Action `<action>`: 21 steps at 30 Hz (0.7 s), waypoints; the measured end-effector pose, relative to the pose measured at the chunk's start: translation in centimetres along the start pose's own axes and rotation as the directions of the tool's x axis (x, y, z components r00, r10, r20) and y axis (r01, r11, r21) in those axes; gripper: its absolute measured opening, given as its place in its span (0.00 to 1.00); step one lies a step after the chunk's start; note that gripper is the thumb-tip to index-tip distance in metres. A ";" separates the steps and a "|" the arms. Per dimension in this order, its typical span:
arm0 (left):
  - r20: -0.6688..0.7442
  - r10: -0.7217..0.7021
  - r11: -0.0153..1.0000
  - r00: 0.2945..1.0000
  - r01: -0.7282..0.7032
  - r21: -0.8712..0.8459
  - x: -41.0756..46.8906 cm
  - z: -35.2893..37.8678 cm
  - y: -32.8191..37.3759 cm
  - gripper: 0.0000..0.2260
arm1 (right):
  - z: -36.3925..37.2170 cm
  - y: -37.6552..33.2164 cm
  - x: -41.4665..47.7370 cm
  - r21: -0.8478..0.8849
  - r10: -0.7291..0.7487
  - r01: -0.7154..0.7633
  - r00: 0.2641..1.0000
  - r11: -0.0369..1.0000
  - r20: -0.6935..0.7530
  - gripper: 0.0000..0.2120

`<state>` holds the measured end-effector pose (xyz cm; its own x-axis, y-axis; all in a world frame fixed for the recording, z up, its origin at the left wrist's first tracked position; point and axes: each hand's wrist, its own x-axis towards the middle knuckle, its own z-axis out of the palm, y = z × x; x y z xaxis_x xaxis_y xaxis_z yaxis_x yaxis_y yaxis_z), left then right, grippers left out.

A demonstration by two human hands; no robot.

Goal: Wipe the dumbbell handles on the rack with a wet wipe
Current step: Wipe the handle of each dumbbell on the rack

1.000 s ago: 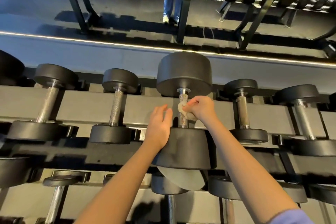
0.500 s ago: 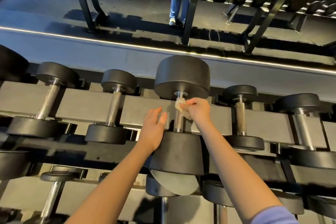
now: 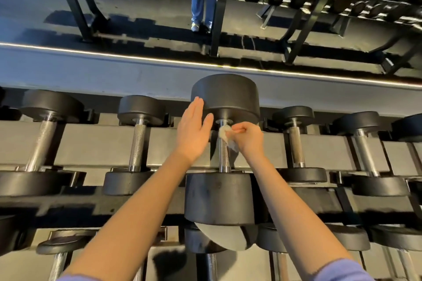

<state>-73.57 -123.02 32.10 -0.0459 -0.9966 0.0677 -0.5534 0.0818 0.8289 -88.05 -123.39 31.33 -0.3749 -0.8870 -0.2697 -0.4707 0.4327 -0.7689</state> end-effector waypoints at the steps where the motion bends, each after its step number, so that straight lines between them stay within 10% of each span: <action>1: 0.005 0.008 1.000 1.000 -0.008 0.006 0.4 -0.1 -0.1 0.24 | 0.1 -0.3 0.1 0.020 0.007 -0.006 1.000 1.000 -0.028 0.07; 8: 0.031 0.063 0.997 0.998 -0.065 0.050 0.6 -0.3 -1.4 0.24 | -0.3 0.5 -0.7 -0.185 0.006 0.025 0.986 0.983 0.168 0.06; 16: 0.030 0.057 0.997 0.998 -0.058 0.052 0.2 -0.4 -1.1 0.25 | 0.6 -1.0 0.5 0.013 -0.057 0.058 0.995 0.998 -0.080 0.04; 21: 0.028 0.058 0.996 0.998 -0.060 0.070 0.2 -0.5 -1.3 0.25 | -0.2 0.3 -0.5 -0.249 -0.003 0.030 0.994 0.968 0.107 0.08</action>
<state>-72.41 -123.29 31.34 -0.1012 -0.9898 0.0998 -0.6062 0.1410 0.7827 -88.15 -122.78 31.40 -0.2858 -0.9006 -0.3276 -0.6659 0.4325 -0.6079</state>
